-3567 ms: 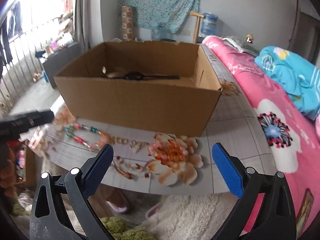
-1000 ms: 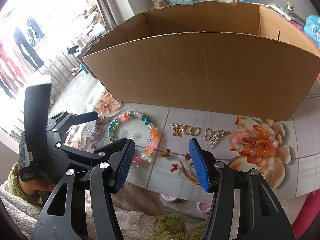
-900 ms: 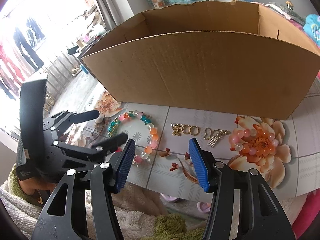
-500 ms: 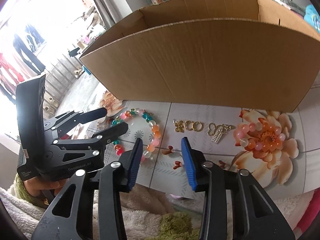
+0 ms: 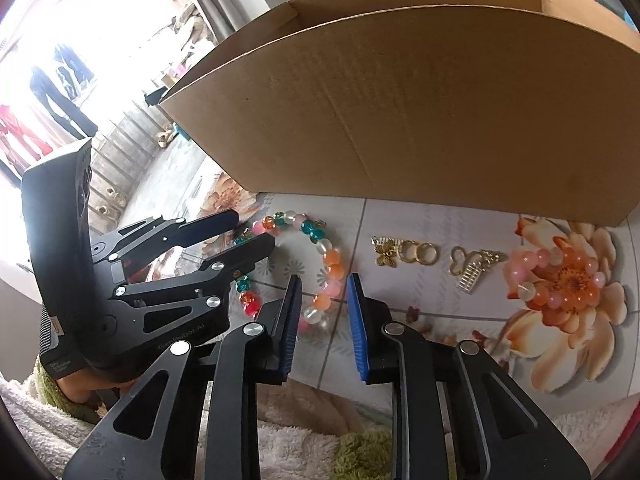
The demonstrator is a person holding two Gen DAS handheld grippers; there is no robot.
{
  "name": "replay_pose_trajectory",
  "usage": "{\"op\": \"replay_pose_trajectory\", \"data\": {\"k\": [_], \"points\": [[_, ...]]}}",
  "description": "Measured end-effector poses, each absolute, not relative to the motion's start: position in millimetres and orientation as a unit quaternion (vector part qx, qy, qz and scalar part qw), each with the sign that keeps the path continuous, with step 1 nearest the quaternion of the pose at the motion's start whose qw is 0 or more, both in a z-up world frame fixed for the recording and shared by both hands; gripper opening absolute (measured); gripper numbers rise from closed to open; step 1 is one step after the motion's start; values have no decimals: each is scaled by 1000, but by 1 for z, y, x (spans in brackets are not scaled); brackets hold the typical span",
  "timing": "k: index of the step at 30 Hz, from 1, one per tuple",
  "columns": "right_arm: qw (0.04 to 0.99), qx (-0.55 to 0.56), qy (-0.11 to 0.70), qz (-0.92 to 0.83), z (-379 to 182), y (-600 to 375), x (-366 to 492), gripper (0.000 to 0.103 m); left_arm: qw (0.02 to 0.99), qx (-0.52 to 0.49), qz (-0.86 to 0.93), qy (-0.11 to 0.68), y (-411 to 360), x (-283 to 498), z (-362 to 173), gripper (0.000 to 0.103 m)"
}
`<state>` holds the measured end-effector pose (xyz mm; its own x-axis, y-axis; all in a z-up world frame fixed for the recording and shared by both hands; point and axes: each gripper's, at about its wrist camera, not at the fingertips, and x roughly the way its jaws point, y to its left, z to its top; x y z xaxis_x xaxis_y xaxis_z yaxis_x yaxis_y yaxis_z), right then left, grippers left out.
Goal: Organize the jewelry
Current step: 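Move both grippers to the bead bracelet and close them on it, then lift the bead bracelet with both grippers over the box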
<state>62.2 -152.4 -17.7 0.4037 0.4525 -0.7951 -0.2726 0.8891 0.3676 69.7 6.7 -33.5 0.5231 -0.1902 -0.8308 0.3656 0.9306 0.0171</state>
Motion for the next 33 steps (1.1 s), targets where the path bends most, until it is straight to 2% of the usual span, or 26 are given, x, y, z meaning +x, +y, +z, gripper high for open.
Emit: {"op": "replay_pose_trajectory", "data": {"k": [8, 11, 14, 16, 26, 33], "points": [[831, 78, 507, 215, -22, -138, 70, 14, 869, 92, -161, 459, 4, 75, -33, 41], [833, 74, 505, 215, -21, -137, 70, 12, 869, 94, -165, 456, 2, 75, -32, 35], [835, 69, 502, 215, -20, -135, 71, 10, 868, 103, -172, 453, -4, 74, -31, 22], [836, 69, 500, 215, -20, -134, 71, 7, 868, 109, -175, 451, -4, 73, -30, 10], [850, 84, 467, 229, -6, -146, 60, 7, 875, 105, -185, 435, -1, 59, -11, 9], [863, 85, 429, 251, 15, -159, 44, 7, 895, 80, -200, 392, 11, 43, 26, 9]]}}
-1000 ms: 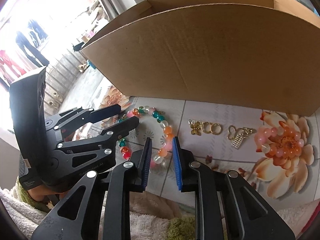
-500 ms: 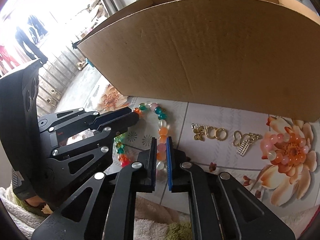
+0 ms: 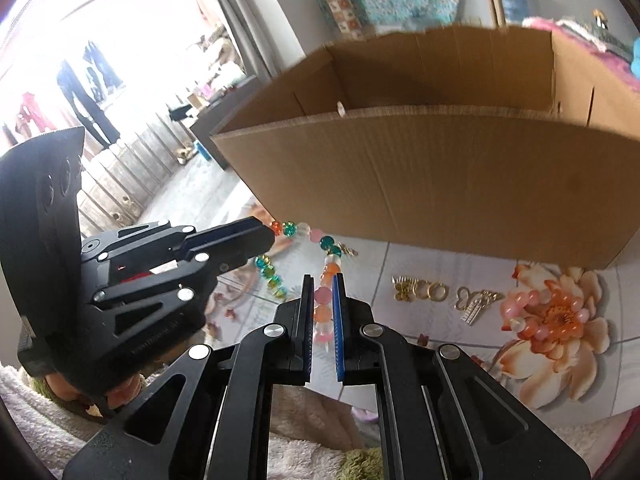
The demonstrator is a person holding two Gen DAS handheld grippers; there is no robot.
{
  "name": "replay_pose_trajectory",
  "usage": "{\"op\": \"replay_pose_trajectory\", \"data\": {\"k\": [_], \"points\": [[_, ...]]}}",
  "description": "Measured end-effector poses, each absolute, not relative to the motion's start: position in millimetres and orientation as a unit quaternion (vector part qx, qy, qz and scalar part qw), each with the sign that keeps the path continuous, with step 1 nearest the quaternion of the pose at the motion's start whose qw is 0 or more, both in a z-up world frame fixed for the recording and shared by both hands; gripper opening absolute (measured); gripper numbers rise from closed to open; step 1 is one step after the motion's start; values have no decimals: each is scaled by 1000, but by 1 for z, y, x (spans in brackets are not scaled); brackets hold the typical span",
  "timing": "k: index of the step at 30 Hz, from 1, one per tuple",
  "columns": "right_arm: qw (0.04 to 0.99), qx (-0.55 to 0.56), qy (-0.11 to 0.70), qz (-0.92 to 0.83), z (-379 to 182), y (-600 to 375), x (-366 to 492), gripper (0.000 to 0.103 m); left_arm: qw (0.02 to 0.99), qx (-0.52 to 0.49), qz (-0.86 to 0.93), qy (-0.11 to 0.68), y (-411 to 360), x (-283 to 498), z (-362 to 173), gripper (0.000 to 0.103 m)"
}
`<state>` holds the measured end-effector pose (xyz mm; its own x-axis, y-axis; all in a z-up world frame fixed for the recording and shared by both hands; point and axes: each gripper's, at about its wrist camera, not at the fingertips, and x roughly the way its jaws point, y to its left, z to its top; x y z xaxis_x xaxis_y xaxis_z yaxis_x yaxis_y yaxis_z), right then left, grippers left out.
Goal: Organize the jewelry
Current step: 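Lift the bead bracelet with both grippers over the box, then lower the bracelet into the box and open both grippers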
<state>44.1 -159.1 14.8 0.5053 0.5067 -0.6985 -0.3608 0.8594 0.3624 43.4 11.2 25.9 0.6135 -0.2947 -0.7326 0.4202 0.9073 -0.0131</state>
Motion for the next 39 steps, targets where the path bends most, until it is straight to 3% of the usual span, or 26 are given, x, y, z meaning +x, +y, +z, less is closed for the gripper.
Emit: {"op": "replay_pose_trajectory", "data": {"k": [11, 15, 18, 25, 33, 39], "points": [[902, 85, 307, 290, 106, -178, 35, 7, 922, 61, -265, 275, 7, 30, 129, 9], [911, 78, 271, 300, 140, -182, 67, 7, 935, 73, -269, 218, 2, 54, 164, 9], [901, 85, 286, 315, 143, -175, 111, 7, 938, 76, -267, 208, -1, 82, 172, 9], [847, 130, 397, 329, 105, -172, 197, 7, 925, 75, -252, 275, -4, 139, 138, 9], [808, 111, 487, 311, 67, -147, 219, 7, 898, 66, -224, 373, 7, 171, 81, 10], [807, 74, 518, 274, 54, -132, 231, 15, 888, 82, -190, 410, 9, 191, 58, 12]]}}
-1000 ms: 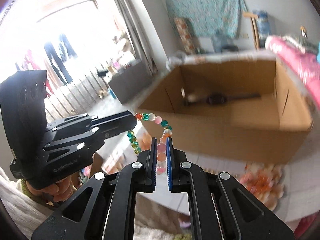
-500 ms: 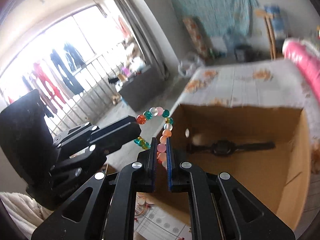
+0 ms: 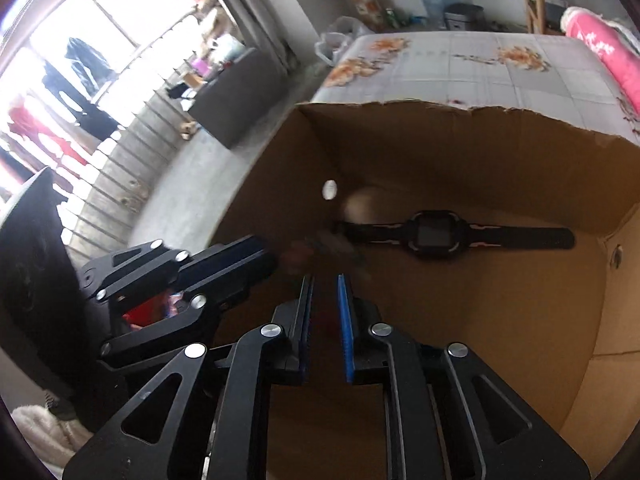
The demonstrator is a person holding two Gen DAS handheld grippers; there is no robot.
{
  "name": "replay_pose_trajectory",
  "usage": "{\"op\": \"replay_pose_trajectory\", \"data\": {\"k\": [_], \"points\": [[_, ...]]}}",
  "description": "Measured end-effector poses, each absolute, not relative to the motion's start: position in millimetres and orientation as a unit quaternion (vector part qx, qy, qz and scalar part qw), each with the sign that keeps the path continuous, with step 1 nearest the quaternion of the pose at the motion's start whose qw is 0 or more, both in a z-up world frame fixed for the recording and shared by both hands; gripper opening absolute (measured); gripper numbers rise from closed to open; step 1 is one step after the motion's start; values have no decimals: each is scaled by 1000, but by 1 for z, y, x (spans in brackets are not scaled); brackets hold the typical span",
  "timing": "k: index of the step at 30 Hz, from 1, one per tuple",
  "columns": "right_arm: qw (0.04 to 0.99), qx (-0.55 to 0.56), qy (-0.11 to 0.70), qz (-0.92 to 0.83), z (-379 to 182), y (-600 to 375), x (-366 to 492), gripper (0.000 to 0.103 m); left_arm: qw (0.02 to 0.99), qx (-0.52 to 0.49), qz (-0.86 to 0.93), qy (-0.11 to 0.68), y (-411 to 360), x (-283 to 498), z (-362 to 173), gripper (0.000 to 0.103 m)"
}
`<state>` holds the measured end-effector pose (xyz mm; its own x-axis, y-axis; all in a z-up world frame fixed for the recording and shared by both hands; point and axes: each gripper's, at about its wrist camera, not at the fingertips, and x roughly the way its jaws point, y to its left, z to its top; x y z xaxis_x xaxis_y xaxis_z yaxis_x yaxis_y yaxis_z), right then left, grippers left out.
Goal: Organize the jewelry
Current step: 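Lower the bracelet into the box and open both grippers, then withdraw both grippers from the box back over the table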
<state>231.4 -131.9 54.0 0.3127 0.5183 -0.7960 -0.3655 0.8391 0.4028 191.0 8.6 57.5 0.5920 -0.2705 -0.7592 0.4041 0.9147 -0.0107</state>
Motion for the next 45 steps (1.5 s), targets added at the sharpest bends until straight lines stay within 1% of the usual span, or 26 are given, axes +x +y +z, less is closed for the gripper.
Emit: {"op": "replay_pose_trajectory", "data": {"k": [1, 6, 7, 8, 10, 14, 16, 20, 24, 27, 28, 29, 31, 33, 39, 42, 45], "points": [[810, 74, 516, 270, 54, -134, 229, 17, 888, 77, -192, 411, 9, 192, 56, 15], [817, 91, 504, 264, 56, -150, 227, 19, 892, 79, -186, 404, 15, 187, 57, 16], [820, 95, 500, 261, 58, -156, 224, 21, 893, 76, -186, 403, 16, 186, 59, 16], [822, 99, 498, 259, 59, -160, 224, 24, 894, 71, -184, 401, 19, 185, 60, 16], [827, 111, 491, 251, 63, -172, 220, 27, 897, 62, -181, 399, 23, 182, 63, 16], [836, 134, 474, 243, 73, -194, 208, 27, 906, 39, -180, 381, 32, 169, 74, 17], [839, 145, 465, 242, 79, -203, 201, 27, 910, 30, -184, 372, 37, 161, 80, 21], [844, 165, 446, 249, 89, -217, 181, 29, 915, 20, -194, 352, 40, 141, 91, 23], [845, 173, 428, 270, 95, -224, 155, 30, 922, 12, -203, 330, 43, 117, 101, 29], [845, 176, 413, 291, 97, -227, 129, 32, 927, 3, -211, 311, 46, 96, 103, 37], [844, 177, 409, 298, 96, -228, 119, 35, 927, 0, -215, 307, 47, 88, 103, 41], [842, 178, 409, 303, 95, -229, 113, 39, 927, -1, -220, 305, 47, 82, 101, 43], [837, 181, 415, 308, 88, -231, 98, 41, 924, 0, -227, 307, 48, 72, 96, 49], [833, 182, 424, 304, 78, -233, 89, 42, 919, 5, -232, 318, 43, 64, 86, 50], [809, 206, 489, 252, 35, -237, 100, 42, 903, 18, -224, 365, 27, 67, 49, 50], [809, 218, 500, 221, 25, -244, 116, 42, 899, 7, -222, 377, 25, 78, 41, 50], [799, 252, 499, 223, 20, -252, 122, 42, 900, -2, -223, 375, 24, 83, 40, 50]]}}
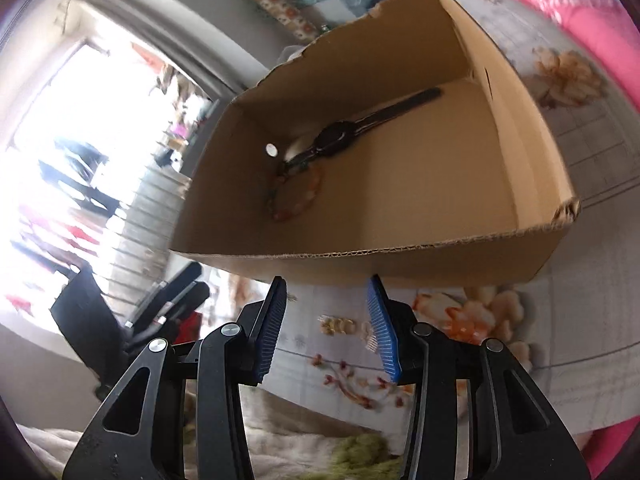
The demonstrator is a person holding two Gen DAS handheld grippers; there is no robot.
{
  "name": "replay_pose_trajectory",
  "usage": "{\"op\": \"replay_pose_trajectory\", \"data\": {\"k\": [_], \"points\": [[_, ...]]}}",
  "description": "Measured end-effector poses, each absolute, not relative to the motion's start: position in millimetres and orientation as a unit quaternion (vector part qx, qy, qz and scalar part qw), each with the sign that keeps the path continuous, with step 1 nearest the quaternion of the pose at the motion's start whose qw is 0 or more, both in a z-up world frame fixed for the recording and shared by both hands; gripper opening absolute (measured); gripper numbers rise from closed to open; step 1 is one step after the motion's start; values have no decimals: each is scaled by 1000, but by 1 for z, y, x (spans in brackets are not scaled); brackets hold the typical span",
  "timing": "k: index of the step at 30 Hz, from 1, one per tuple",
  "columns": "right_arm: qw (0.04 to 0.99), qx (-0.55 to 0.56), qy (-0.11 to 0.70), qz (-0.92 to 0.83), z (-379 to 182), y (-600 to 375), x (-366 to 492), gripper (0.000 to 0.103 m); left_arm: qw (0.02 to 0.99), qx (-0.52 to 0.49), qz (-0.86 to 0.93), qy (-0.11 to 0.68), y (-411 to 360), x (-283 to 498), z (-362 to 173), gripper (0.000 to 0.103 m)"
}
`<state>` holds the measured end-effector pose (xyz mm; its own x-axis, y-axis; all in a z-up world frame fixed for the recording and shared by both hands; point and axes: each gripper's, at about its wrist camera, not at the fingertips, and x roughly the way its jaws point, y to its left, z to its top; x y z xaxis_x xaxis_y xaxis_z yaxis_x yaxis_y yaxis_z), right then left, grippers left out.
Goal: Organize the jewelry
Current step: 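Withdraw both grippers from the box back over the table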
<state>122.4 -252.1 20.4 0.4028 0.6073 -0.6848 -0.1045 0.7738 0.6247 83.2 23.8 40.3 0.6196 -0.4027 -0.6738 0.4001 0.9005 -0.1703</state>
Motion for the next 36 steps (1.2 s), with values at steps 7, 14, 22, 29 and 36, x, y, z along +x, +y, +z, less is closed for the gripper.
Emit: {"op": "replay_pose_trajectory", "data": {"k": [7, 14, 22, 29, 36], "points": [[808, 256, 488, 208, 10, -250, 115, 42, 895, -2, -226, 384, 18, 88, 36, 53], [830, 180, 501, 164, 3, -237, 79, 64, 878, 32, -196, 435, 10, 75, -2, 81], [868, 61, 486, 77, 8, -214, 45, 91, 856, 104, -142, 485, -6, 72, -35, 94], [907, -51, 418, -29, 21, -196, 27, 95, 853, 98, -134, 494, -7, 75, -37, 98], [921, -56, 384, -26, 24, -187, 4, 95, 847, 87, -134, 508, -4, 75, -38, 98]]}}
